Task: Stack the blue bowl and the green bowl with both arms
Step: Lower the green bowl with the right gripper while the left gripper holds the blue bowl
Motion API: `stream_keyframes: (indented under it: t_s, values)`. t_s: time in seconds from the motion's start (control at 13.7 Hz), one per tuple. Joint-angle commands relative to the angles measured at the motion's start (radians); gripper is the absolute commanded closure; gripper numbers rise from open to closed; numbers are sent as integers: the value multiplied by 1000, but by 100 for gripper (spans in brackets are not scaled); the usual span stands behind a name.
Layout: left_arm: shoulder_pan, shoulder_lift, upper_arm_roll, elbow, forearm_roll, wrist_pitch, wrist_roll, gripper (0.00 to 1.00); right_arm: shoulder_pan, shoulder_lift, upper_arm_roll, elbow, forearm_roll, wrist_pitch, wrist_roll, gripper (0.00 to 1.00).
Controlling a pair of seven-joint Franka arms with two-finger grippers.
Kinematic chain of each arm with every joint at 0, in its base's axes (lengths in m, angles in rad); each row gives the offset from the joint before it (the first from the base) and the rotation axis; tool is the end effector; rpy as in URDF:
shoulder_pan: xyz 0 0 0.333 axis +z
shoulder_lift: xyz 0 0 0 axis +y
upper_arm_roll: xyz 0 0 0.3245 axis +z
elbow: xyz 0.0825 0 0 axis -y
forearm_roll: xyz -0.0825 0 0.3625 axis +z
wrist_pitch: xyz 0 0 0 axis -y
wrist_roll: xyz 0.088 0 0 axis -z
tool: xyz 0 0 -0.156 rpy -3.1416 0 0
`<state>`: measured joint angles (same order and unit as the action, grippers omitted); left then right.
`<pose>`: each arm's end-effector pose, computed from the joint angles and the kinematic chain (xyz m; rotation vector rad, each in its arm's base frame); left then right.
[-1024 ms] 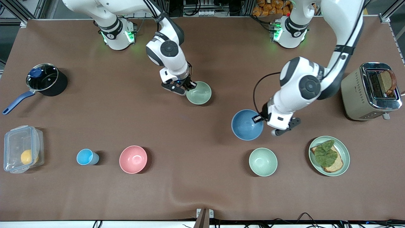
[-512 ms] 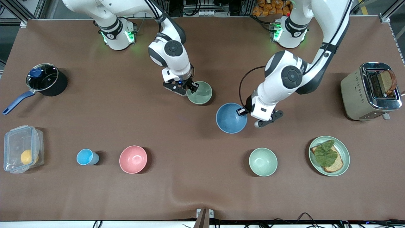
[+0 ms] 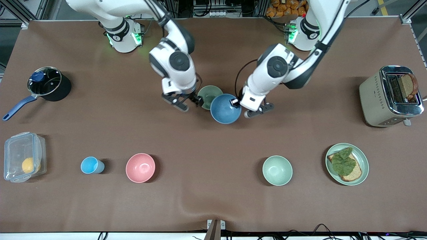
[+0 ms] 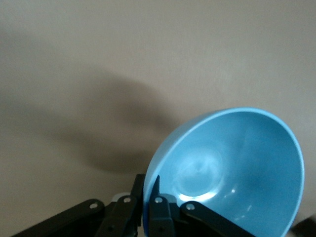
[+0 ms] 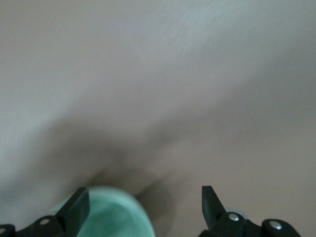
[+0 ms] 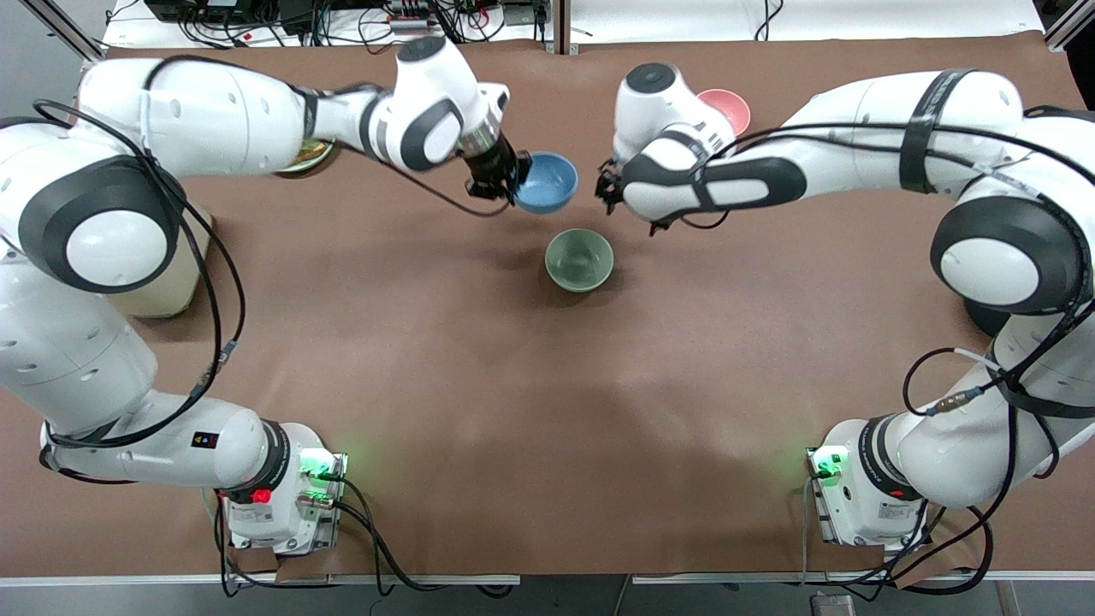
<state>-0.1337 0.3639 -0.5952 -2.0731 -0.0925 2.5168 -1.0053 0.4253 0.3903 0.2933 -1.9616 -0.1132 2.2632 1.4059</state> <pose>0.4468 -0.3934 0.2720 2.8129 0.5598 -0.1578 0.4515 0.3809 0.2508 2.9414 -0.9566 -0.0876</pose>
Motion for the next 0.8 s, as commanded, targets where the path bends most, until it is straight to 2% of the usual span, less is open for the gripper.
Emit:
stream_keyframes:
  t_s: [0.0,0.15,0.29,0.44,0.73]
  values:
    - [3,-53,-28,-77,-24,42,-24,100,-83,5,12,4,117,-1,-5,0]
    - [-29,-48,-28,-79,-24,42,-61,100,-111,27,12,4,264,6,-4,0]
    - [-70,-39,-28,-78,-23,42,-97,100,-108,61,9,-8,400,96,4,0]
    - [-93,-27,-26,-74,-20,42,-121,100,-109,99,10,-10,472,136,5,0]
    - [-118,19,-25,-45,-7,42,-130,100,-128,142,9,-46,558,237,-4,0]
